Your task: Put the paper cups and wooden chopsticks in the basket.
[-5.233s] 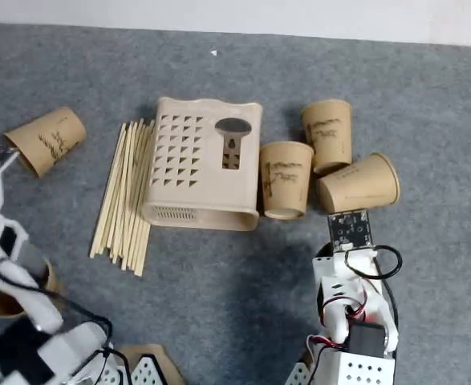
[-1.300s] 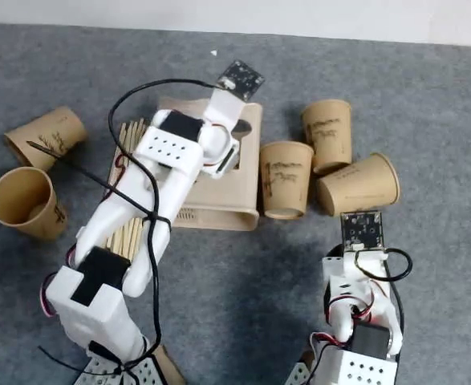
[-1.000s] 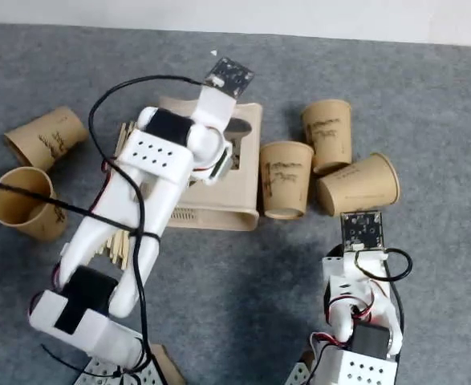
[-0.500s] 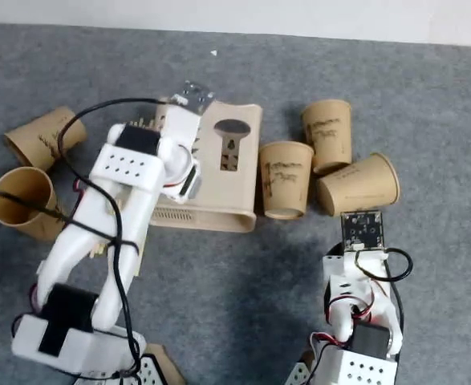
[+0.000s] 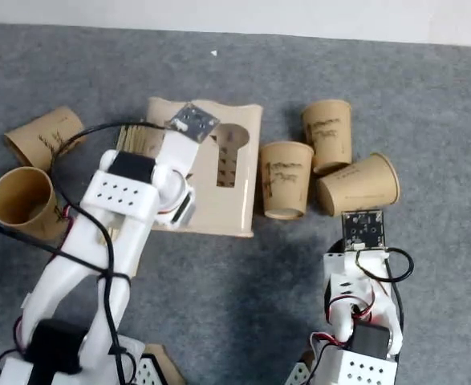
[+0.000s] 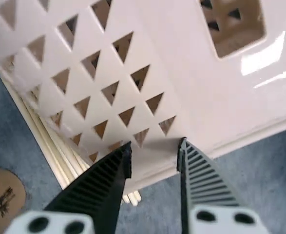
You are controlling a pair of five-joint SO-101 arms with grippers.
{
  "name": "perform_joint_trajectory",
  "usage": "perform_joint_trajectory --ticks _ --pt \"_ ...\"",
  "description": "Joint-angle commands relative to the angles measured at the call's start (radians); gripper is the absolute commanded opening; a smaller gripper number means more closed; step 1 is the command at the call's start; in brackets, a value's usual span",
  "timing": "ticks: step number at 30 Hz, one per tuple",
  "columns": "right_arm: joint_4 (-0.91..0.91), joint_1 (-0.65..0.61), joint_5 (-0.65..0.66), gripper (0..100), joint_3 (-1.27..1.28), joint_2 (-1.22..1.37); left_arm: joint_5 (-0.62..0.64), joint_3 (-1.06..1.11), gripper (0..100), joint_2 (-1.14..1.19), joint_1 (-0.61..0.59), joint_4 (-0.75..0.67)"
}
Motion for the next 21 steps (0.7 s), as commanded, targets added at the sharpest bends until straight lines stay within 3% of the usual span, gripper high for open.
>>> perform_joint_trajectory --ticks 1,15,21 --pt "-0.018 0.007 0.003 0.6 0.122 -0.007 -0.038 0.119 18 0.025 -0.018 0.006" --pt "-0.021 0.007 0.003 0.6 0.122 -0.007 -0.064 0.232 18 0.024 -0.025 0.003" --pt "-0.021 0.007 0.003 0.6 0.122 -0.007 -0.064 0.191 18 -0.136 -0.117 -0.002"
